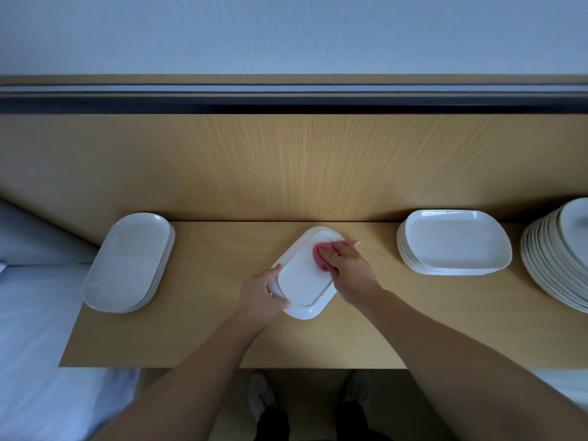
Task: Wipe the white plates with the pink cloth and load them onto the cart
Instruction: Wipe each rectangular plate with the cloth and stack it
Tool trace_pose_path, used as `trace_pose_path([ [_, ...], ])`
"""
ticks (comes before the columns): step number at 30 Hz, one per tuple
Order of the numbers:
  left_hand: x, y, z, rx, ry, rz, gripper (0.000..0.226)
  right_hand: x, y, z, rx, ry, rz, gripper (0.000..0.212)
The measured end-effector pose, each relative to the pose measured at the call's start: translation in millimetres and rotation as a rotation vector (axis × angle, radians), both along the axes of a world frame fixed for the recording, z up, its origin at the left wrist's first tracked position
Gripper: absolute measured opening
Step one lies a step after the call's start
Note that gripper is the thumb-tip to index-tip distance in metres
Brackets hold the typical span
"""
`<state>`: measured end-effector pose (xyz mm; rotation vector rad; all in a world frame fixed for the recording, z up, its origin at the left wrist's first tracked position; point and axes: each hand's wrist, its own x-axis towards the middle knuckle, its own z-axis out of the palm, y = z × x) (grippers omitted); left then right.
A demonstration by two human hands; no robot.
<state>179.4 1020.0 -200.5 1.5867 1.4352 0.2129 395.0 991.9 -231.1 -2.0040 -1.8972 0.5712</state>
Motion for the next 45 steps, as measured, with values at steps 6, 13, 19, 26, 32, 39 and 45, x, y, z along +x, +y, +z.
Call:
trace_pose_path([
  [6, 3, -3, -4, -0.06, -0.065, 0.096, 0.078, -23, -50, -1, 0.138, -0.027, 0.115, 0.04],
  [13, 2, -8, -2, -0.077, -0.081, 0.066, 0.075, -29, -64, 6, 0.124, 0.054, 0.172, 0.035],
  [19, 6, -8, 21, -0.064, -0.192, 0.094, 0.055, 0, -56, 29, 0.204, 0.097, 0.108, 0.038],
  [26, 17, -13, 55, -0.063, -0.214, 0.125, 0.026, 8, -46, 75, 0.296, 0.197, 0.086, 0.026],
  [32, 21, -23, 96, 0.198, -0.086, 0.059, 0.012, 13, -33, 104, 0.442, 0.214, 0.182, 0.028],
  [39, -37, -26, 108, 0.426, 0.161, 0.1, 0.025, -11, -12, 126, 0.477, 0.278, 0.29, 0.029],
  [45, -93, -34, 107, 0.59, 0.319, 0.188, 0.032, -50, 7, 121, 0.431, 0.291, 0.406, 0.033],
])
